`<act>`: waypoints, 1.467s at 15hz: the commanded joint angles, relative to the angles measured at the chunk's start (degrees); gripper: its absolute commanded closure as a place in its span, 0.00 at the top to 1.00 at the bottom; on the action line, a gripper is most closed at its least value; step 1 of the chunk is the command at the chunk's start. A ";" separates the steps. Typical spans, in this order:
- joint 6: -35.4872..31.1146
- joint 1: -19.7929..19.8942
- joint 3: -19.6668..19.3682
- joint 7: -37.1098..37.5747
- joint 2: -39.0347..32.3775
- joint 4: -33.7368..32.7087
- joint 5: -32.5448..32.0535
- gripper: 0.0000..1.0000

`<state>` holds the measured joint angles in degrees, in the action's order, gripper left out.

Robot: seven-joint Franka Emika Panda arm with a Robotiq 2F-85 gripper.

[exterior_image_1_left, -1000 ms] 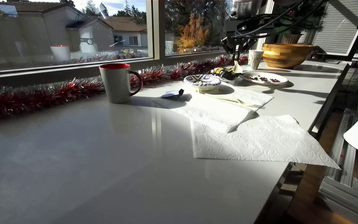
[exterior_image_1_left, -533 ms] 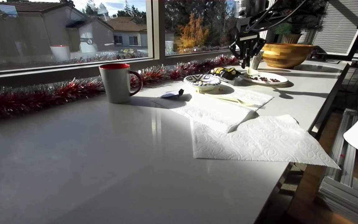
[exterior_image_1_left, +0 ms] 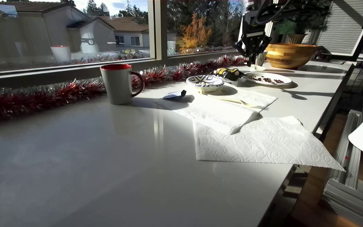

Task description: Use the white spoon to place some items from the white plate and place them in the bowl on the left.

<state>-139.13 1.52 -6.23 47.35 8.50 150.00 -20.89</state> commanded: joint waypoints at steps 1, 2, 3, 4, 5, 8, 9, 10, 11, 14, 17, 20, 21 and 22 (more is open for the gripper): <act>-2.87 1.74 2.45 -0.86 -1.40 1.32 2.48 0.03; -4.46 1.92 2.83 0.04 -2.02 1.84 2.02 0.03; -5.56 1.93 3.13 0.82 -2.70 2.23 2.44 0.03; -7.46 2.10 3.42 2.08 -3.38 2.71 1.74 0.03; -8.57 2.05 3.57 3.04 -4.39 2.88 2.34 0.03; -12.82 1.83 3.47 4.69 -6.98 3.49 3.61 0.03; -13.71 1.75 3.35 5.22 -7.95 3.41 3.90 0.03; -14.28 1.60 3.21 5.31 -8.81 3.28 4.12 0.03; -15.68 1.42 3.03 4.62 -9.60 3.44 4.70 0.03; -16.07 0.85 2.56 5.81 -9.05 3.81 1.82 0.39; -10.30 -0.26 3.73 1.83 -0.96 6.71 3.67 0.58; -4.45 -0.30 6.26 -1.94 7.44 8.71 -0.18 0.79; -3.41 -0.34 7.33 -4.66 10.34 9.43 0.23 0.87; -1.43 -0.69 8.31 -7.83 13.35 9.70 1.56 0.93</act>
<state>-145.23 1.15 -0.30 46.14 10.56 155.64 -19.56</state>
